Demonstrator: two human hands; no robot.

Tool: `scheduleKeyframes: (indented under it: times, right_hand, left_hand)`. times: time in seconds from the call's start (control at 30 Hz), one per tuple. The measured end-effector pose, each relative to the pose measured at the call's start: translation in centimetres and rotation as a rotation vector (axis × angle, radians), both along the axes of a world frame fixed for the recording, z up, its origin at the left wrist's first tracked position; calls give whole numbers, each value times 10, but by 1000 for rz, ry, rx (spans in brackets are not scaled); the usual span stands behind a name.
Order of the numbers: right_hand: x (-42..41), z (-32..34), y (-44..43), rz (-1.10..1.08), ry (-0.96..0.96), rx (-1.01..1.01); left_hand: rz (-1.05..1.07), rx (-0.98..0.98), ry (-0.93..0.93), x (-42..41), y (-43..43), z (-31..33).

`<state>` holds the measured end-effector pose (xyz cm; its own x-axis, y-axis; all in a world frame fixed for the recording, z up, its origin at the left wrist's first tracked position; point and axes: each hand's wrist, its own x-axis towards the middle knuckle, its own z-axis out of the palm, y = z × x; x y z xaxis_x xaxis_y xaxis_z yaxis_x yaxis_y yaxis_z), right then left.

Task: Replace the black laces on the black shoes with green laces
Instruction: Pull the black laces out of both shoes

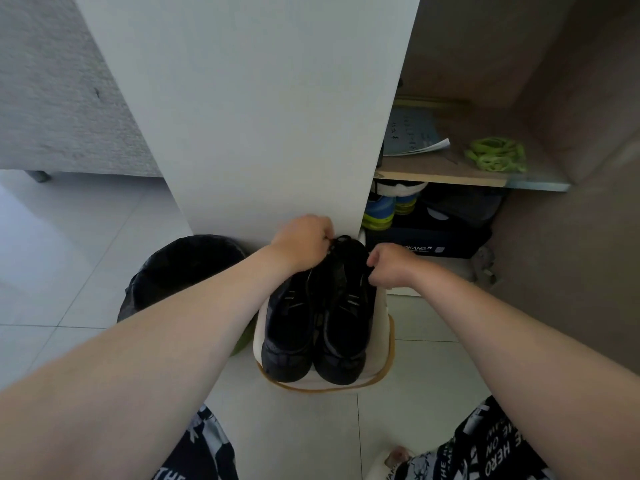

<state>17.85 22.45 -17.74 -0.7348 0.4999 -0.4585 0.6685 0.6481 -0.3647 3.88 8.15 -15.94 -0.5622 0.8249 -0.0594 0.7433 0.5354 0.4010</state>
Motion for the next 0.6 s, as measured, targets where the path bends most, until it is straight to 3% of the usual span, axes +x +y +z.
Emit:
scheduleKeyframes:
  times: [0.17,0.43,0.6]
  right_hand:
    - [7,-13,4,15,95,-57]
    - [1,-17,-2,-34,184,-71]
    - [-7,-16,-9,-33,138,133]
  left_hand:
    - [-217,-239,-99,26,10,-7]
    - [-203,-238,-105,30,19,-11]
    - [-187,-238,-83,33,22,-9]
